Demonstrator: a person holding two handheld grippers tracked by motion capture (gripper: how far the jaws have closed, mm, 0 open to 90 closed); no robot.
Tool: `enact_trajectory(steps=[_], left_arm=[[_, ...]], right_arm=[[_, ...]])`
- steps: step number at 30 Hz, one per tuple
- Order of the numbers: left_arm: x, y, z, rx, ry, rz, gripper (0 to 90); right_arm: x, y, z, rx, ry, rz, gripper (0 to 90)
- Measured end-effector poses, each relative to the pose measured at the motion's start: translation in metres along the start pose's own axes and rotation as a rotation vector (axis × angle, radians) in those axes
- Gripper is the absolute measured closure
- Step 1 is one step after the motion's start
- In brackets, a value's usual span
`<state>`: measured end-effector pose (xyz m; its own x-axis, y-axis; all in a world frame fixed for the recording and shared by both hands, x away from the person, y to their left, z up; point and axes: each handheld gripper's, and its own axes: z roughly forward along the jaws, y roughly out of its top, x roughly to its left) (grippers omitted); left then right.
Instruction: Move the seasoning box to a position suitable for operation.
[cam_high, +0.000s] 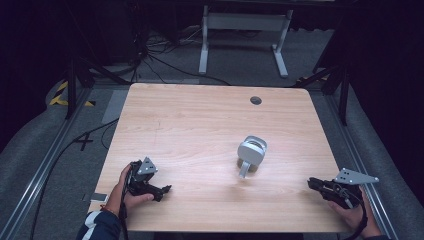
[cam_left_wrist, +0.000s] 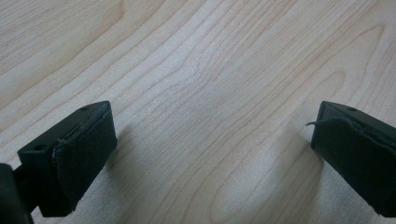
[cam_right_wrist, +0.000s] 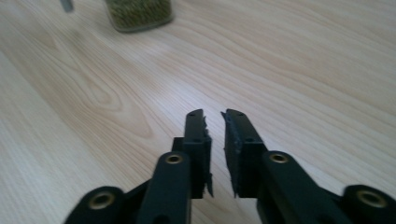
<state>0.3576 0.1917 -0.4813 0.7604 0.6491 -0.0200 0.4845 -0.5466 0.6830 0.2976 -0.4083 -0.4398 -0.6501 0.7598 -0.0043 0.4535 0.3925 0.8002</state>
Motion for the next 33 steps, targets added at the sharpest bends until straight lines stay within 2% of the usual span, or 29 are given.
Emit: enact_trajectory(steps=[2, 4, 5, 8, 12, 21, 28, 29, 33], left_arm=[[0.0, 0.0, 0.0, -0.001, -0.001, 0.0, 0.3], [0.0, 0.0, 0.0, -0.001, -0.002, 0.0, 0.3], [0.0, 0.0, 0.0, -0.001, -0.002, 0.0, 0.3], [0.0, 0.0, 0.0, -0.001, -0.001, 0.001, 0.3], [0.0, 0.0, 0.0, -0.001, -0.002, 0.0, 0.3], [0.0, 0.0, 0.0, -0.001, -0.001, 0.0, 0.3], [0.0, 0.0, 0.001, -0.007, 0.001, -0.002, 0.3], [0.0, 0.0, 0.001, -0.007, 0.001, -0.002, 0.3], [0.001, 0.0, 0.0, -0.002, 0.006, 0.015, 0.3]], right_arm=[[0.005, 0.005, 0.001, -0.001, 0.006, -0.018, 88.8], [0.007, 0.007, 0.002, -0.008, 0.016, -0.022, 89.2], [0.014, 0.015, 0.003, -0.016, 0.024, -0.044, 89.6], [0.021, 0.022, 0.004, -0.031, 0.041, -0.051, 89.7], [0.037, 0.037, 0.008, -0.057, 0.08, -0.099, 89.7], [0.068, 0.067, 0.019, -0.068, 0.139, -0.19, 89.8], [0.092, 0.1, 0.031, -0.118, 0.174, -0.26, 89.9], [0.092, 0.1, 0.031, -0.118, 0.174, -0.26, 89.9], [0.104, 0.119, 0.039, -0.156, 0.185, -0.281, 89.9]])
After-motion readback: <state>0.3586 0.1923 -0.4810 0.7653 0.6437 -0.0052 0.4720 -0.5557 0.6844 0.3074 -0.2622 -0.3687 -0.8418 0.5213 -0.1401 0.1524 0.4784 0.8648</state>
